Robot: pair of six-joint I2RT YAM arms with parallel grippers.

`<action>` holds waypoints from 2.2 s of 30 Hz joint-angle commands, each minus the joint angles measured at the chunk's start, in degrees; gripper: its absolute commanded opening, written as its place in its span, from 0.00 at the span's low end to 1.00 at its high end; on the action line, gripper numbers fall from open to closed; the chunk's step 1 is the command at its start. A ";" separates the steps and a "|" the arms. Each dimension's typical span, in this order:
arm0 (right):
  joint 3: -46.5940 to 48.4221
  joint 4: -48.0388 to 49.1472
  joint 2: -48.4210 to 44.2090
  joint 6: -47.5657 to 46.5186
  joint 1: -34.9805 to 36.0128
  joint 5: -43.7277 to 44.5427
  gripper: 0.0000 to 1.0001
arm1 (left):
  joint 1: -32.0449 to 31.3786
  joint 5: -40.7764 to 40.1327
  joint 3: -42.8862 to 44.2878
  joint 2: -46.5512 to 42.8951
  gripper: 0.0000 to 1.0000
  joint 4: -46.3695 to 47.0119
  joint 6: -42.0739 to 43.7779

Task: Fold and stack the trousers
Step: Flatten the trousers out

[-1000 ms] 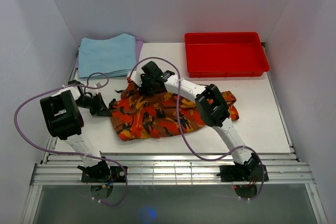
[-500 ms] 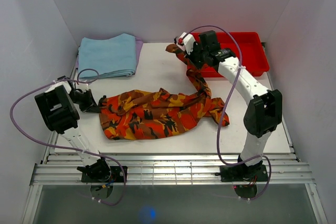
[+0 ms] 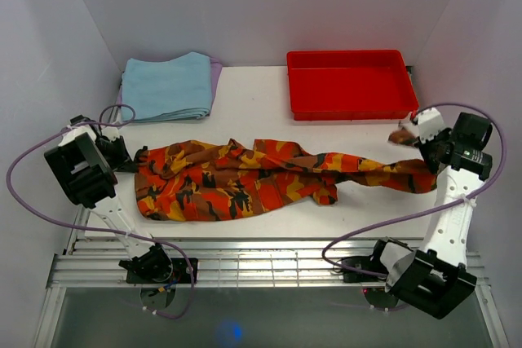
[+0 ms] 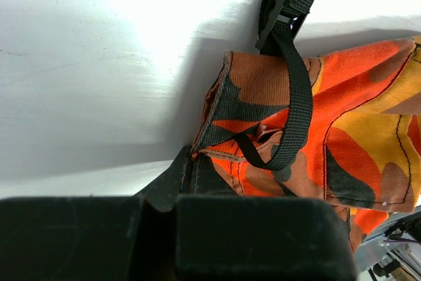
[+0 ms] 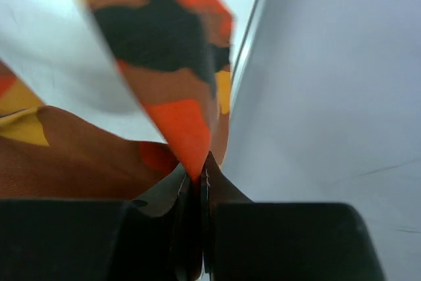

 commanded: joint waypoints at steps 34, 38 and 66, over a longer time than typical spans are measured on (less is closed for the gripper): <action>29.51 -3.52 35.82 18.32 28.37 -17.74 0.77 | 0.58 -4.35 -0.11 3.24 0.00 4.00 -1.92; 34.59 1.24 45.39 20.11 39.31 -13.53 0.74 | -0.30 -2.50 -1.17 2.45 0.00 4.17 -2.36; 42.09 9.43 71.35 10.97 61.39 -1.30 0.37 | -2.58 0.57 -6.80 -1.43 0.00 4.35 -4.56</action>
